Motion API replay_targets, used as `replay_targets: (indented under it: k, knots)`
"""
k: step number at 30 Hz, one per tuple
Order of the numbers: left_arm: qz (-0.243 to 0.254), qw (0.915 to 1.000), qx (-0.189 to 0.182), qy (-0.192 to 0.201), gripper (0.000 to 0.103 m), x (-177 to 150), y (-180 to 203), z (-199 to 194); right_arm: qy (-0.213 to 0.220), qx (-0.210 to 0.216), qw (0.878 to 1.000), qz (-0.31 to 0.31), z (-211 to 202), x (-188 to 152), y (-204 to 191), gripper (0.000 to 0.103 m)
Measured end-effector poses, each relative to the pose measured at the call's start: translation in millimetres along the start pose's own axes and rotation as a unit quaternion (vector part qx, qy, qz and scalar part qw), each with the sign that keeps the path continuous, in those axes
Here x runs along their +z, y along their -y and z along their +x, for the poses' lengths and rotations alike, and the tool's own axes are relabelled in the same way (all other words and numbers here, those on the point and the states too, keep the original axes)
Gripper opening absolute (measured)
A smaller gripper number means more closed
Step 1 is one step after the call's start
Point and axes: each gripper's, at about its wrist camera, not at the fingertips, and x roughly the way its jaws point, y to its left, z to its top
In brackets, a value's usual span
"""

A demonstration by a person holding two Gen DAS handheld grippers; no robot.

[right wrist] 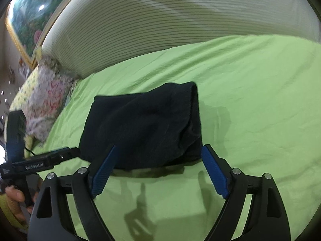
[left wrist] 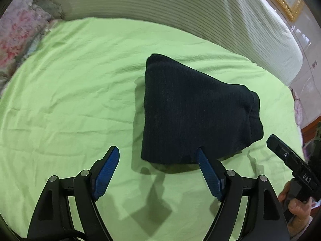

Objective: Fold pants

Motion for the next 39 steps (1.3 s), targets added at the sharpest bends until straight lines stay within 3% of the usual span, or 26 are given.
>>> replay_targets:
  k: [10, 21, 39]
  knots:
    - [0.035, 0.9978, 0.041, 0.039, 0.083, -19, 18, -14, 0.016, -0.029, 0.997, -0.075, -1, -23, -19, 0.086]
    - [0.072, 0.9933, 0.069, 0.059, 0.084, -33, 31, -18, 0.014, -0.047, 0.996, -0.079, 0, -34, -14, 0.087]
    - [0.081, 0.9886, 0.097, 0.083, 0.089, -44, 30, -13, 0.040, -0.050, 0.994, -0.083, 5, -40, -17, 0.087]
